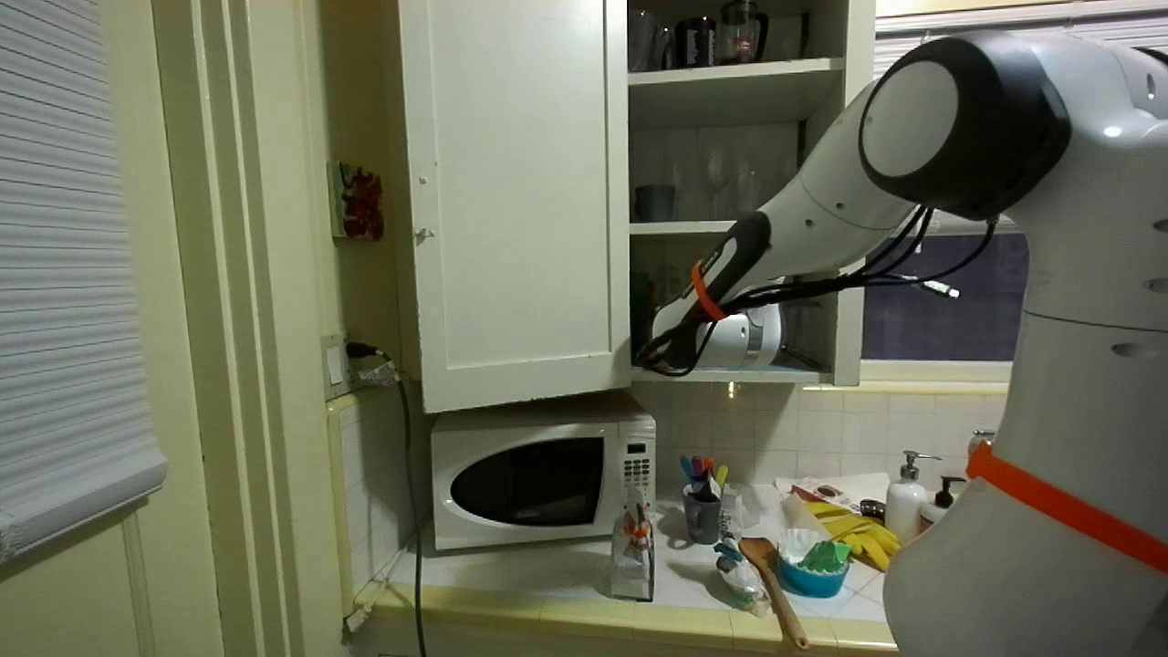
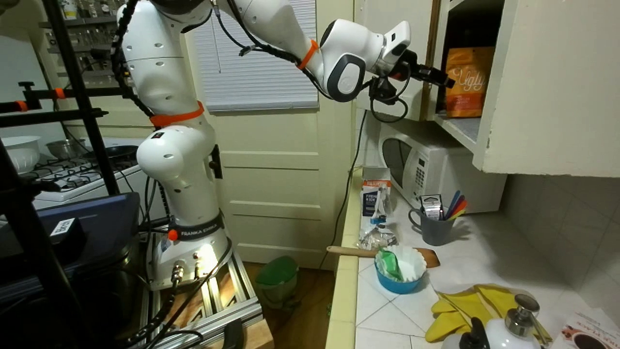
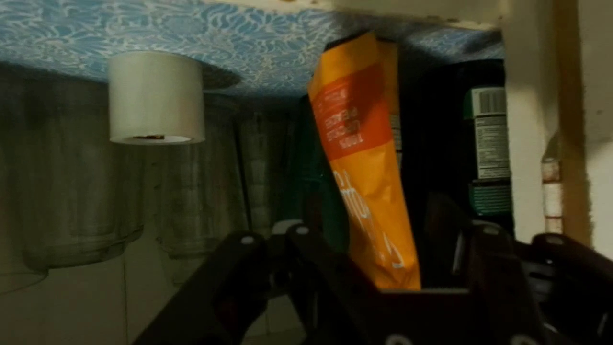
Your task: Put the orange packet on the counter.
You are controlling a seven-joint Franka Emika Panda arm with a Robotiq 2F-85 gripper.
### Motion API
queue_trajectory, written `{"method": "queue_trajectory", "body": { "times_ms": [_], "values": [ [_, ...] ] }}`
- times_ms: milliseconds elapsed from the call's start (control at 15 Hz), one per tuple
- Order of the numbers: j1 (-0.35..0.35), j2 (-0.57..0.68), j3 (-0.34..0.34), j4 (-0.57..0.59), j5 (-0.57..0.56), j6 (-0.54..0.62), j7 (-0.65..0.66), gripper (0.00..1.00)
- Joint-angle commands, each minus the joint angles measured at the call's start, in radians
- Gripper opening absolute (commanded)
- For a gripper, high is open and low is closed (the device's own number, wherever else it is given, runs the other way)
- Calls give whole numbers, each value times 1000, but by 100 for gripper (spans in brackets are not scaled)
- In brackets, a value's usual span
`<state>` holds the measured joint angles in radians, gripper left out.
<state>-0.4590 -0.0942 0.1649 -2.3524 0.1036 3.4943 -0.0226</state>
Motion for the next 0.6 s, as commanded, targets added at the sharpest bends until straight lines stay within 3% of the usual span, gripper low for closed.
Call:
{"method": "queue_trajectory", "body": {
  "times_ms": [0,267,533],
  "values": [
    [-3,35,59,4,81,51,-46,28],
    [-9,58,94,24,167,86,-96,1],
    [-4,81,106,47,283,132,-176,0]
  ]
}}
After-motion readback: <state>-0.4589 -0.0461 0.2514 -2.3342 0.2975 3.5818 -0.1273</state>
